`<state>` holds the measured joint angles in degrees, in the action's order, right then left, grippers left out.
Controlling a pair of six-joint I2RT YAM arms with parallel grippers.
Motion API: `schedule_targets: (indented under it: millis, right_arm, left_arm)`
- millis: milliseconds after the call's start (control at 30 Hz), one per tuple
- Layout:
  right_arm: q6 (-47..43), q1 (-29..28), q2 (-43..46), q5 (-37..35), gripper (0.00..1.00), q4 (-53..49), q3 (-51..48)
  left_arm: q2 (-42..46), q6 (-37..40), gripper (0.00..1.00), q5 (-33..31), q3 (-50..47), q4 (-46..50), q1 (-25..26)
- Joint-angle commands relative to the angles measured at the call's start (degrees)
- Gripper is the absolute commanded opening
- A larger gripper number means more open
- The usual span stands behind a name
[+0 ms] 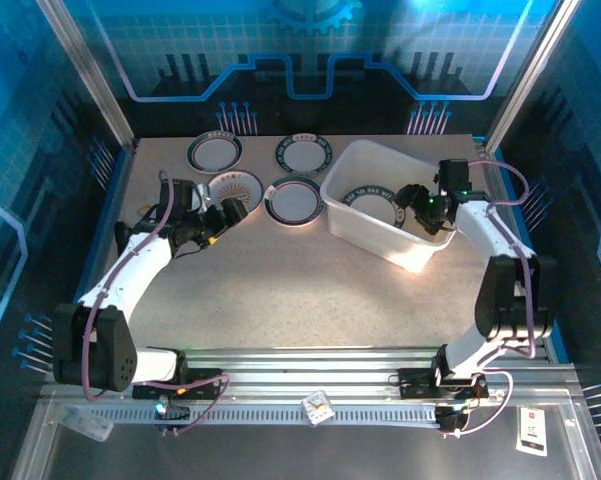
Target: Place the plates into the plastic bin on the countertop
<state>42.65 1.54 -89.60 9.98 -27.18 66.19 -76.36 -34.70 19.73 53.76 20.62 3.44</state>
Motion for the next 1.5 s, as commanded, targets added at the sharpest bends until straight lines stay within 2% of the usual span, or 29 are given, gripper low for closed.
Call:
schedule_targets:
  millis: [0,133,367,700,1000,1467]
  right_arm:
    - [-2.4,-1.0,5.4,-4.5,0.9,-4.1,2.2]
    - [-4.6,-1.2,9.9,-6.9,0.92,-7.0,2.0]
    - [-7.8,-2.2,18.5,-9.4,0.92,-11.5,1.6]
    - [-8.1,-5.0,26.9,-4.9,0.82,-12.5,-1.5]
    - [-8.6,-6.4,25.4,-3.9,0.73,-10.5,-2.3]
    - [-9.1,-6.7,19.8,-2.8,0.68,-8.2,-1.8]
  left_arm:
    - [-1.3,-2.1,0.93,-1.2,0.0,-0.3,0.5]
    - [-2.7,-4.7,0.93,-2.8,0.0,-1.4,1.7]
    - [-8.5,-9.3,0.93,-7.7,2.6,-2.8,6.7]
    - [-20.1,-18.7,0.93,-12.6,6.4,-7.3,10.9]
    - [-27.9,-20.3,0.92,-14.4,11.3,-9.7,12.8]
    - [-40.8,-20.0,0.89,-13.4,24.6,-8.6,13.3]
